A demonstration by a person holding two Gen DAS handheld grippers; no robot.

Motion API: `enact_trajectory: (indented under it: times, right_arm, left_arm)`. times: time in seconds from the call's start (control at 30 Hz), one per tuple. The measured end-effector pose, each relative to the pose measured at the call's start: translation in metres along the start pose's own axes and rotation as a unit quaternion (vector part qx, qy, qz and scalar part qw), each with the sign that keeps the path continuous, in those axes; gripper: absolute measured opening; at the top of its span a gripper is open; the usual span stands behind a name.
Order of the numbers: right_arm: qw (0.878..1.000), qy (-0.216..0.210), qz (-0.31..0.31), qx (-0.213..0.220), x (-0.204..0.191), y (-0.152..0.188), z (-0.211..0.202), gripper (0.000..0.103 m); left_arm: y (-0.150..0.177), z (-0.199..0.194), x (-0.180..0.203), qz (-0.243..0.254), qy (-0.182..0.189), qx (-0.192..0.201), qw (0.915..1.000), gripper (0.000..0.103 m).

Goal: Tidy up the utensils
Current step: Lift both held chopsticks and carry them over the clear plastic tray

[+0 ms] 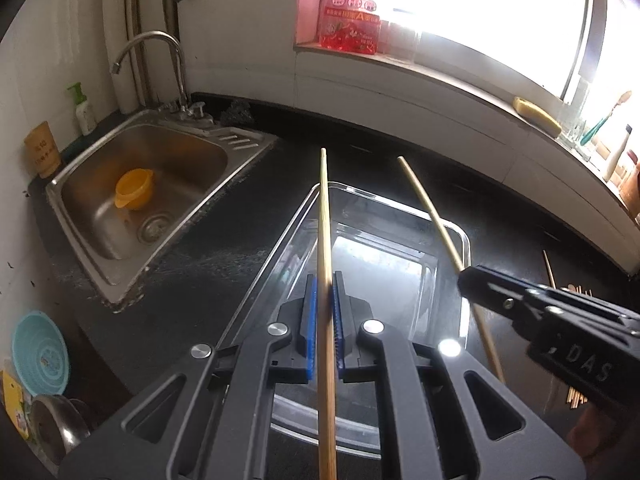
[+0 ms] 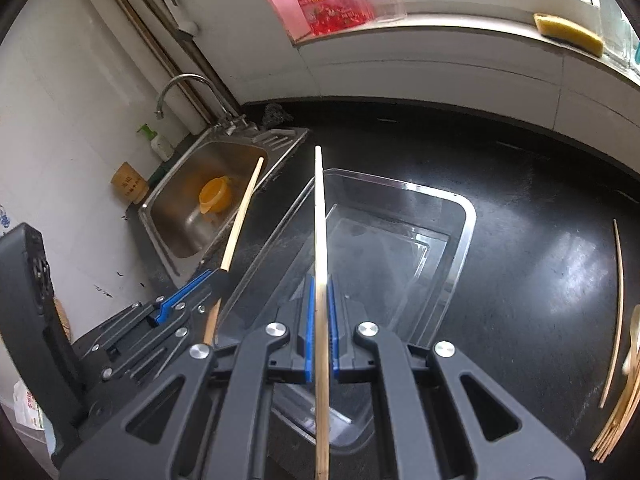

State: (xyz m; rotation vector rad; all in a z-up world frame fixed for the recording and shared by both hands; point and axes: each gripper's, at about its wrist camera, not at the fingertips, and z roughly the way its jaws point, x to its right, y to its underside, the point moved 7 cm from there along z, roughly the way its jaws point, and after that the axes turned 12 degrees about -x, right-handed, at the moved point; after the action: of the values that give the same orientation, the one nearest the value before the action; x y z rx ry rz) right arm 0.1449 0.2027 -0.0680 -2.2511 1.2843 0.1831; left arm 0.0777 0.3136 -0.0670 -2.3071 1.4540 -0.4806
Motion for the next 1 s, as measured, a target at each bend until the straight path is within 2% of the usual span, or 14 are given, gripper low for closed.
enact_trajectory:
  times: [0.37, 1.0]
  right_arm:
    - [1.000, 0.010, 0.002, -0.028, 0.016, -0.015, 0.034, 0.007]
    - [0.998, 0.010, 0.002, -0.054, 0.020, -0.026, 0.061, 0.007]
  left_arm:
    - [-0.007, 0.044, 0.000, -0.011, 0.006, -0.029, 0.9995, 0.007]
    - [-0.008, 0.068, 0.003, -0.012, 0.007, -0.049, 0.9987, 0.007]
